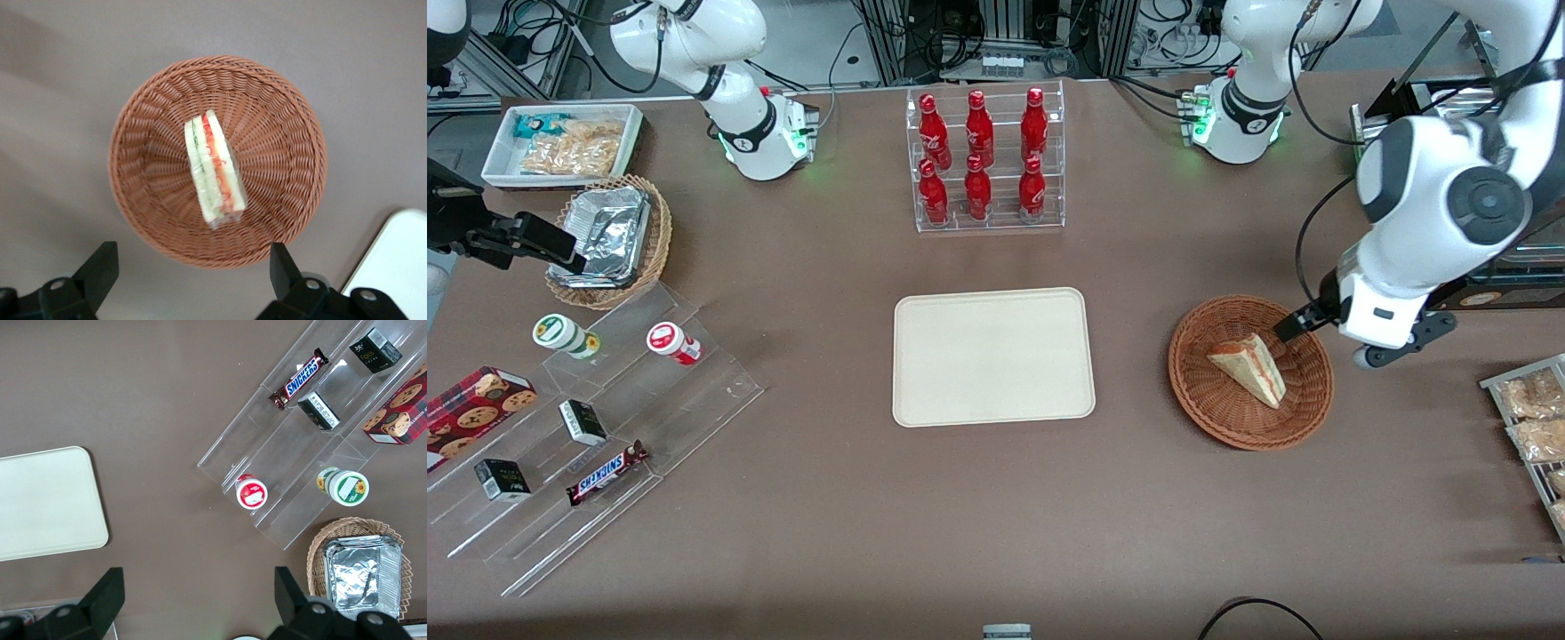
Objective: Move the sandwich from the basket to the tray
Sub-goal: 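Lower the left gripper and close it on the wrapped sandwich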
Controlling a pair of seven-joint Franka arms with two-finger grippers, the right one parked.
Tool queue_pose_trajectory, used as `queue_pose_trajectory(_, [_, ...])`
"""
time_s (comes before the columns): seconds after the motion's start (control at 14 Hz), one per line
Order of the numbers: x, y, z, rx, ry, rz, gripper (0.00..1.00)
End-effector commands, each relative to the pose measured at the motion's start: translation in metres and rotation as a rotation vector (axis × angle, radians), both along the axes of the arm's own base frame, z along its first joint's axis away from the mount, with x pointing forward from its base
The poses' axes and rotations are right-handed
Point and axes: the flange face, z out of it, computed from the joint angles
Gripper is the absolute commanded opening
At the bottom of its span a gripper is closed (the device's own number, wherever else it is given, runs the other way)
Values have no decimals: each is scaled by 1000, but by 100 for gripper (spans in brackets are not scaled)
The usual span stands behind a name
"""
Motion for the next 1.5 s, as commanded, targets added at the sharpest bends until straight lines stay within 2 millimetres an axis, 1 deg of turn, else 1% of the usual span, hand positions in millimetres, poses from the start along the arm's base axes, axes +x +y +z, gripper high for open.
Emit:
queue_pose_trajectory(0.0, [0, -4, -29, 2, 6, 150, 100])
queue_pose_trajectory(0.07, [0, -6, -37, 0, 3, 166, 100])
queue_pose_trajectory(0.36, [-11, -6, -77, -16, -36, 222, 100])
queue_pose_trajectory(0.57, [-8, -12, -106, -32, -36, 244, 100])
queue_pose_trajectory(0.86, [-13, -13, -130, -29, 11, 244, 100])
queue_pose_trajectory(1.21, [-18, -12, -144, -25, 41, 245, 100])
queue_pose_trajectory(1.29, [-17, -12, -147, -26, 45, 250, 79])
queue_pose_trajectory(1.36, [-16, -10, -147, -27, 45, 254, 49])
queue_pose_trajectory(1.43, [-13, -11, -144, -30, 39, 258, 23])
